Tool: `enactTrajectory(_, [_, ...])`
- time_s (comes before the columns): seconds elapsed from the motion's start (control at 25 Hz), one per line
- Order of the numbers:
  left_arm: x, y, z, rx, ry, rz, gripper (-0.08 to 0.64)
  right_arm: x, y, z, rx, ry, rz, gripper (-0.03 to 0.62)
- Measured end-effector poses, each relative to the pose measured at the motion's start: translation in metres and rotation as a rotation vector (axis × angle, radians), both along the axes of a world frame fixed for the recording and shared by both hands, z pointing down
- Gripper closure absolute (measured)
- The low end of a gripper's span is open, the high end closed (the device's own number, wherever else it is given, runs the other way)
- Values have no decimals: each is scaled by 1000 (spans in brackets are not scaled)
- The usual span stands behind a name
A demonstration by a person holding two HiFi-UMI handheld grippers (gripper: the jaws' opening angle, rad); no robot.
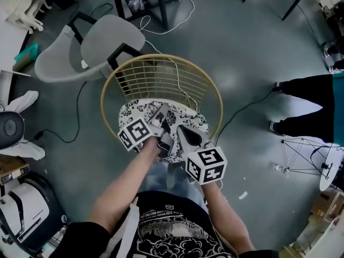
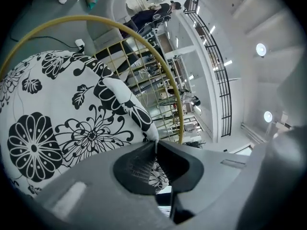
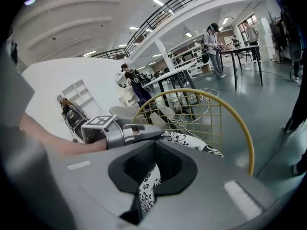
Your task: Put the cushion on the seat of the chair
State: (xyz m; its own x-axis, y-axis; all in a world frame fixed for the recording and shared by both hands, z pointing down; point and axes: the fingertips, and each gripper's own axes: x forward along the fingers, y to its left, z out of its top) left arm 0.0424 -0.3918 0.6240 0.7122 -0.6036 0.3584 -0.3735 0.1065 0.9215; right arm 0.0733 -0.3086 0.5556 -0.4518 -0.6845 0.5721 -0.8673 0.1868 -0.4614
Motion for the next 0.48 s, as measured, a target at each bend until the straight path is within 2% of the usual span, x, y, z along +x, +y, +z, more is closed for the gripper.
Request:
enactTrajectory(0.2, [6, -17, 35, -52, -27, 27, 545, 4, -9, 12, -48, 8, 26, 598])
enactTrajectory(0.36, [11, -26, 60, -100, -15, 37, 543, 8, -18, 18, -70, -3, 67, 598])
enactTrajectory(0.48, [13, -31, 71, -107, -10, 52, 540, 8, -25, 22, -79, -4, 83, 598])
